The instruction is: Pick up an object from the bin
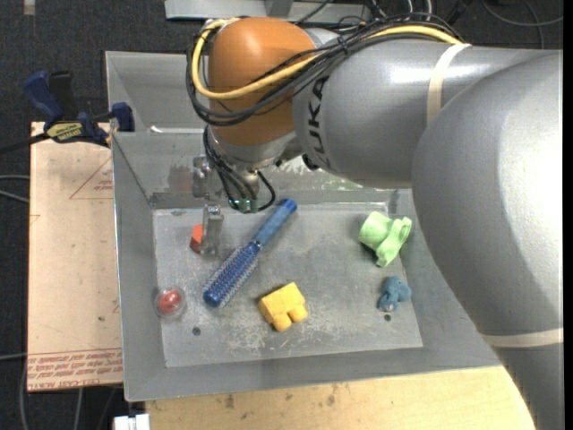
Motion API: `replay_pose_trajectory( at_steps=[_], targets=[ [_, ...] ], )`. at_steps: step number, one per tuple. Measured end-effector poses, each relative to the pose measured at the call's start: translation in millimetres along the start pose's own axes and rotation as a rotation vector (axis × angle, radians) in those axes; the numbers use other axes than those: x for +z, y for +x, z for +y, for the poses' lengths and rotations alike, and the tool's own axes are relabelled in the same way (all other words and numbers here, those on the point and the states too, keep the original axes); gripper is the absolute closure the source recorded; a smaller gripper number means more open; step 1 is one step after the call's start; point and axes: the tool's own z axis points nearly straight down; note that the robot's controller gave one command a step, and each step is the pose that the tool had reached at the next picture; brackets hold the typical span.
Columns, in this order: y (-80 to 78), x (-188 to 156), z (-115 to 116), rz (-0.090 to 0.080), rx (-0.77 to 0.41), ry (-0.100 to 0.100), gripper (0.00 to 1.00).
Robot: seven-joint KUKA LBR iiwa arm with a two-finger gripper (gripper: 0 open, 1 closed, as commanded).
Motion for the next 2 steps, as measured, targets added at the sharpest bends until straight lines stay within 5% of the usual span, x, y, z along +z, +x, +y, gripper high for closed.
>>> replay_pose_trajectory(
  at_steps=[1,2],
  targets=[
    [72.6,116,-43,-0.001,-0.326,0.001,0.00],
    [62.3,82,-59,-0.011,-0.575,0.002,0.00]
  ],
)
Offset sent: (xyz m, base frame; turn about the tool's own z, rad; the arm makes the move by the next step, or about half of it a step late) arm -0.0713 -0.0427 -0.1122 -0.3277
